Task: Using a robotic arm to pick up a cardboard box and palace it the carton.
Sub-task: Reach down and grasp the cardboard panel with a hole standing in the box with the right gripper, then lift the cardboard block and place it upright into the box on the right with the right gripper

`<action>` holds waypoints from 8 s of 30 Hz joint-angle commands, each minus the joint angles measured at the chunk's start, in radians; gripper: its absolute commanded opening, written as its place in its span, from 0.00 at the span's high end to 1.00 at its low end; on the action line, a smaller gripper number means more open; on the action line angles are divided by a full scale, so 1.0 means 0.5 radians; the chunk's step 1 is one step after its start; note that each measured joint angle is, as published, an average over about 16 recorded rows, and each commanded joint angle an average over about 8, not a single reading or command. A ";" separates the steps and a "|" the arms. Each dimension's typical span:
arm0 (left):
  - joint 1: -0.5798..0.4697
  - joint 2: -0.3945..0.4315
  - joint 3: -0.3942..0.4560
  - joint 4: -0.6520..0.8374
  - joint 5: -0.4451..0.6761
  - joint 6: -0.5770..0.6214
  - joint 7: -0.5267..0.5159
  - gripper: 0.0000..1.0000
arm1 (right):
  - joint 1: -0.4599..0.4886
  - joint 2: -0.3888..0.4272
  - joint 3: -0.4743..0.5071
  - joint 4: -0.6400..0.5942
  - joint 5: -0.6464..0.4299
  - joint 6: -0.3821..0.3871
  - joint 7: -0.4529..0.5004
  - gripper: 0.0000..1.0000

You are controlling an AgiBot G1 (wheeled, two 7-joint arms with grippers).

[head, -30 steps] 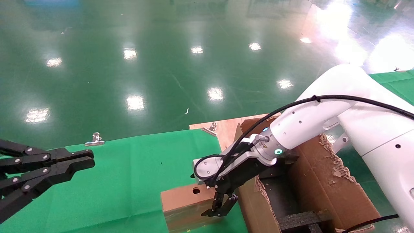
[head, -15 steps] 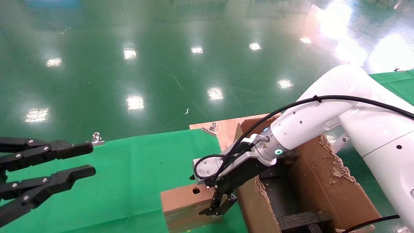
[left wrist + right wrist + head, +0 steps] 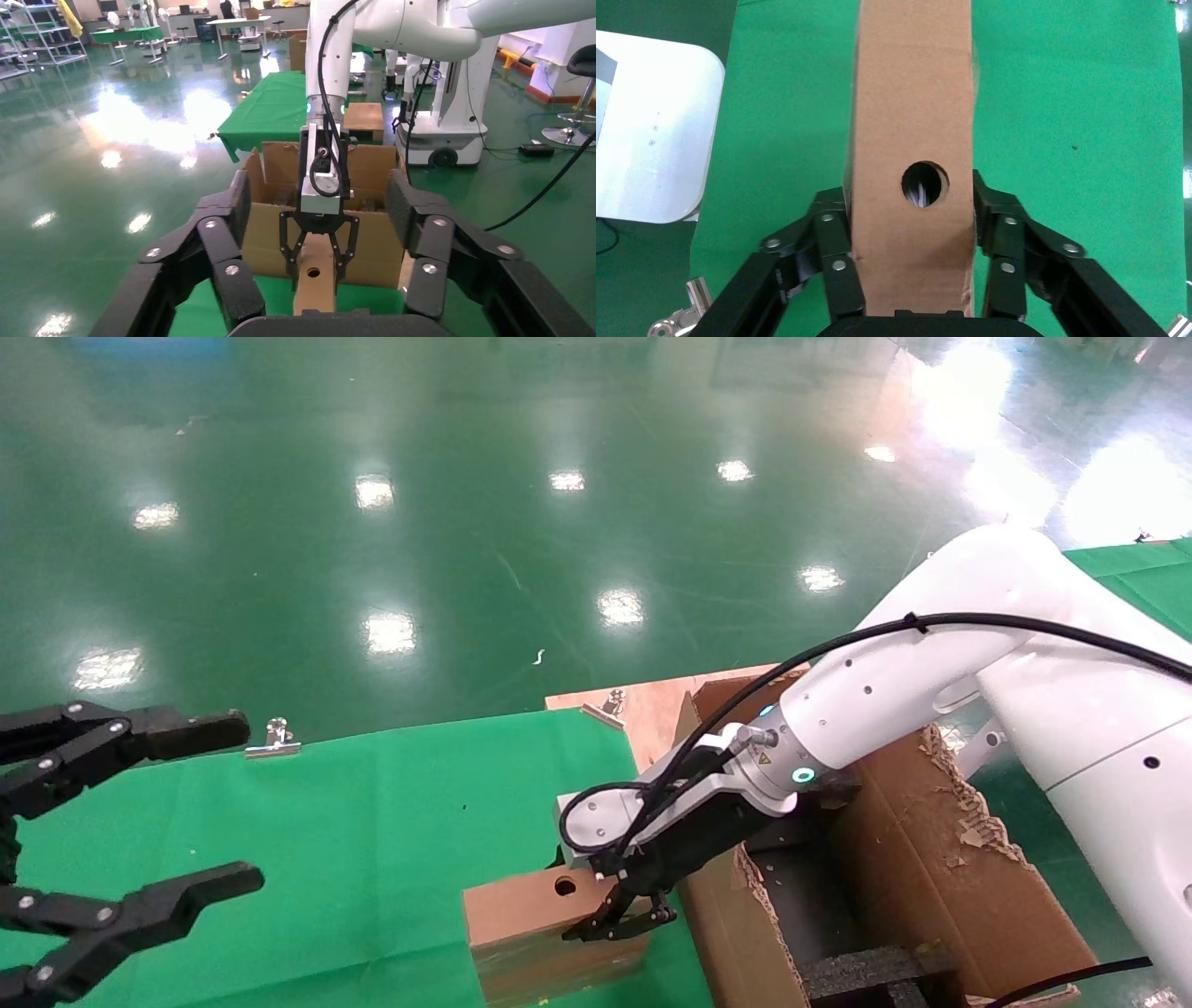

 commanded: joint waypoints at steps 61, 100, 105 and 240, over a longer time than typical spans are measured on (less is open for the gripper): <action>-0.001 0.000 0.001 0.000 -0.001 0.000 0.001 0.00 | 1.321 1.334 -1.012 -0.310 0.581 -0.036 -0.111 1.00; 0.000 -0.001 0.002 0.001 -0.003 -0.001 0.001 0.00 | 0.833 1.683 -1.342 0.545 0.422 0.975 1.693 1.00; 0.000 -0.001 0.002 0.001 -0.003 -0.001 0.001 0.00 | 0.787 1.701 -1.395 0.681 0.193 1.117 2.111 1.00; -0.001 -0.002 0.005 0.002 -0.006 -0.002 0.003 0.00 | 0.146 1.027 -1.668 0.683 -1.476 2.054 4.050 0.00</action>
